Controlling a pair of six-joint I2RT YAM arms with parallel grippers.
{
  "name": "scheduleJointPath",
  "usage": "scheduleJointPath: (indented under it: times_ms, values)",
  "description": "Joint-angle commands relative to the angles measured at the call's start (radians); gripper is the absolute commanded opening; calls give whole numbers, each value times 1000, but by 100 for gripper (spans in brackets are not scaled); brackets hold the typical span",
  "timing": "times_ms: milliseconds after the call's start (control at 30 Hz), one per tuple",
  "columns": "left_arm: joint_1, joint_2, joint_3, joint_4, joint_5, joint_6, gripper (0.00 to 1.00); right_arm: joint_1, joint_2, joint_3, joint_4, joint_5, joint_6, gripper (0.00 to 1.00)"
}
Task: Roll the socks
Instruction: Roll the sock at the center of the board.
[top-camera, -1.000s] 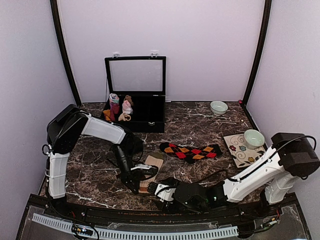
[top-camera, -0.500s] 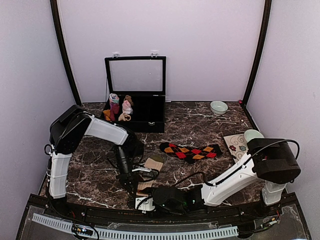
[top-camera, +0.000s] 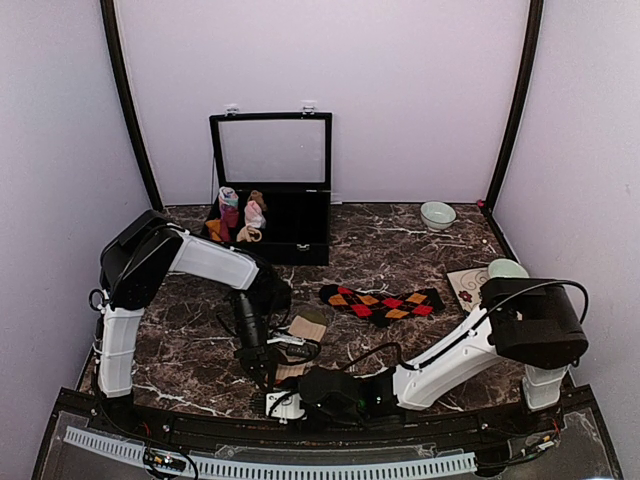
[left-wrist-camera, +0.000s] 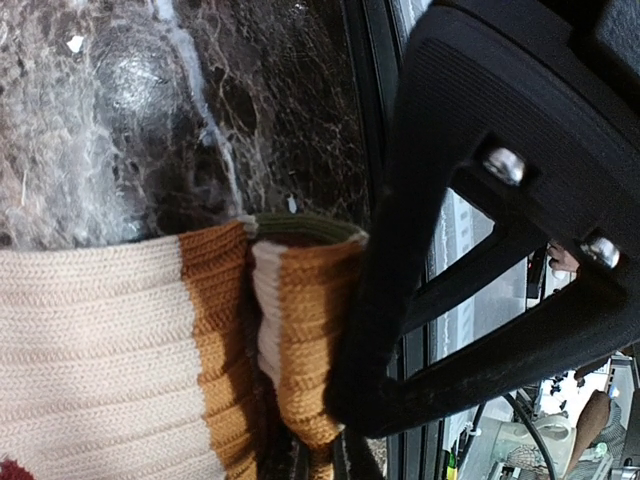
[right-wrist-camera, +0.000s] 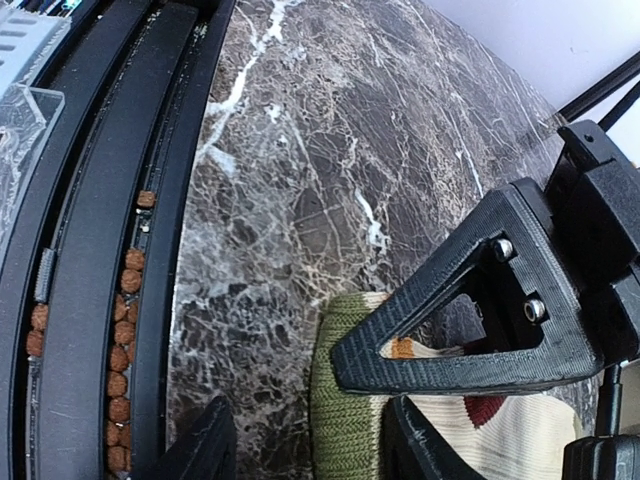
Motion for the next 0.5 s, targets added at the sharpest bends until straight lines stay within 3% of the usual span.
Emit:
scheduleJointPath:
  times_ms: [0, 233, 467]
  values:
    - [-3, 51, -14, 174, -247, -15, 7, -21, 12, -24, 8, -36, 51, 47]
    - [-1, -2, -26, 209, -248, -41, 27, -24, 39, -61, -8, -68, 141, 33]
    - [36, -56, -50, 216, -236, -67, 38, -26, 83, -87, -4, -68, 247, 26]
